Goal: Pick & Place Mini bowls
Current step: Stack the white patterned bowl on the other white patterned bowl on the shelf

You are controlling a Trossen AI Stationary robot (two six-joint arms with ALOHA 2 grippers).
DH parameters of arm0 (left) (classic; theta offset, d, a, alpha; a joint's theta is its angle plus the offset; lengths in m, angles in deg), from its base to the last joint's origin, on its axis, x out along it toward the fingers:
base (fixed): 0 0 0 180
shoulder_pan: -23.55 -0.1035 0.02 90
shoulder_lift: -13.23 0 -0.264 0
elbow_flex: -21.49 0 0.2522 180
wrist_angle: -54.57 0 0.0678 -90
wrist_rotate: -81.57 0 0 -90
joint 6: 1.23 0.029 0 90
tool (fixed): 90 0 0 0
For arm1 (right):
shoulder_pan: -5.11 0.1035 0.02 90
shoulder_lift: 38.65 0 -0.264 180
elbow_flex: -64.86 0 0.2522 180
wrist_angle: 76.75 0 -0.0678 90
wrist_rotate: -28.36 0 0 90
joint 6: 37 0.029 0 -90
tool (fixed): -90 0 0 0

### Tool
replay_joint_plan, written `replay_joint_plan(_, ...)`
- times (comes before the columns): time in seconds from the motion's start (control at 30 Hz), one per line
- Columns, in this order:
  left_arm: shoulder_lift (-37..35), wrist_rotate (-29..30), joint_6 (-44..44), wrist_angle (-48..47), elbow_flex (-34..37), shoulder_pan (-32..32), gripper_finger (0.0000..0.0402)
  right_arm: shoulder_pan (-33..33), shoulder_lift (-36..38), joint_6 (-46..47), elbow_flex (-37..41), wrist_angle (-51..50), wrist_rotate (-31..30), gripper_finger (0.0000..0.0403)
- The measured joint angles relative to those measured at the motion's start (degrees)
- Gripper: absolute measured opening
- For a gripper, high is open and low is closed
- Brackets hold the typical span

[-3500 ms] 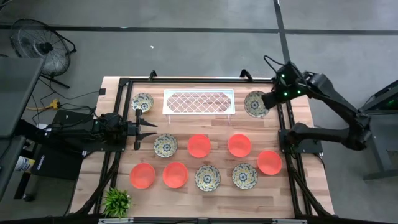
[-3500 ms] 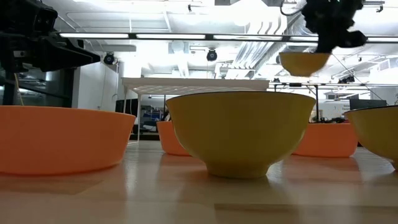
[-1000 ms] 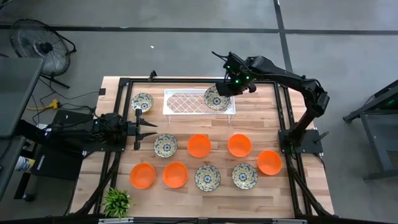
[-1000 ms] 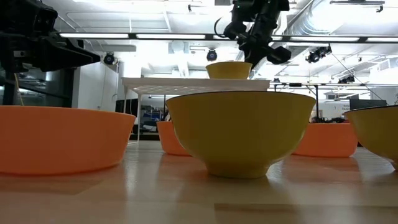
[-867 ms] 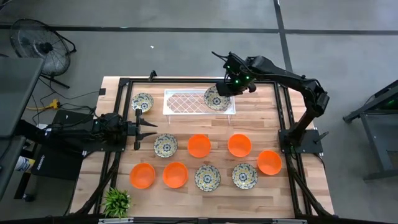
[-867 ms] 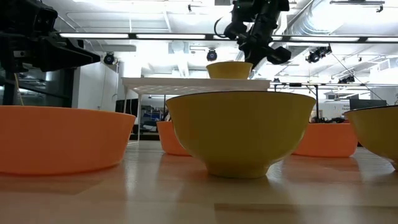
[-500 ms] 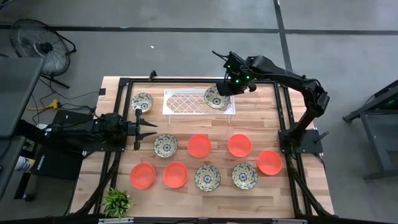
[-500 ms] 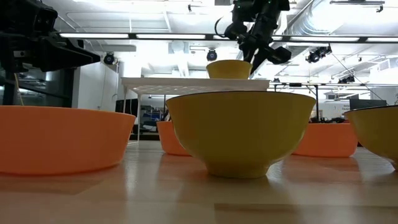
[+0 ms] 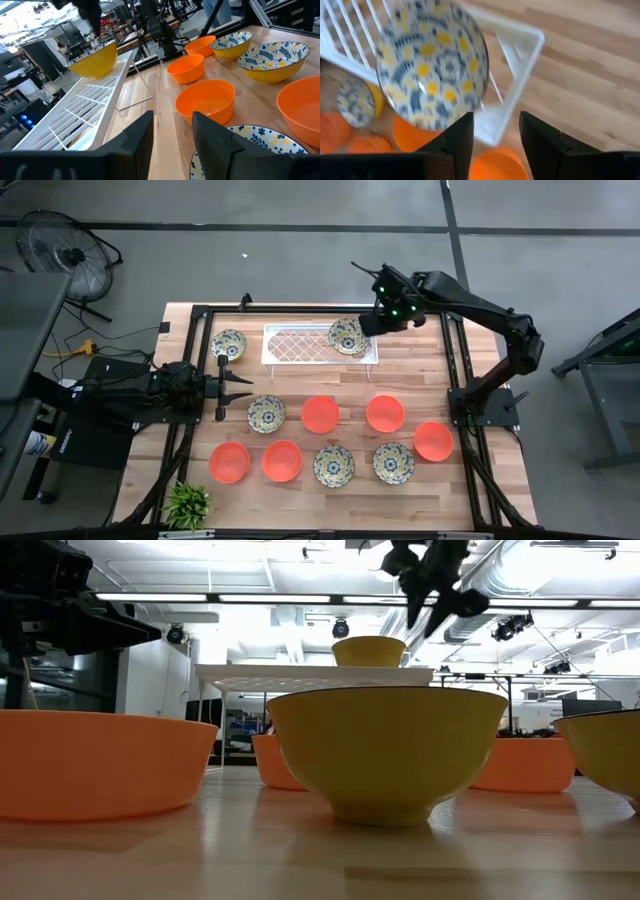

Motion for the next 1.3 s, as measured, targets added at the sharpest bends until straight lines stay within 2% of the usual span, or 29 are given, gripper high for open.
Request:
replay_joint_plan(0.43, 0.0, 0.0, 0.0, 0.0, 0.0, 0.0, 0.0131, 15.6, 6.1, 5.8, 0.0, -17.8, -5.3, 0.0159)
replay_joint_plan(0.73, 0.0, 0.0, 0.0, 0.1, 0.0, 0.0, 0.0131, 25.1, 6.8, 2.8, 0.3, -17.6, -6.6, 0.0158)
replay_joint_plan(0.97, 0.0, 0.0, 0.0, 0.1, 0.0, 0.0, 0.0131, 32.0, 6.8, 3.2, 6.2, -16.5, -7.1, 0.0152)
replay_joint_plan(1.3, 0.0, 0.0, 0.0, 0.2, 0.0, 0.0, 0.0131, 40.5, 6.7, 11.6, 11.1, -10.9, -5.9, 0.0146)
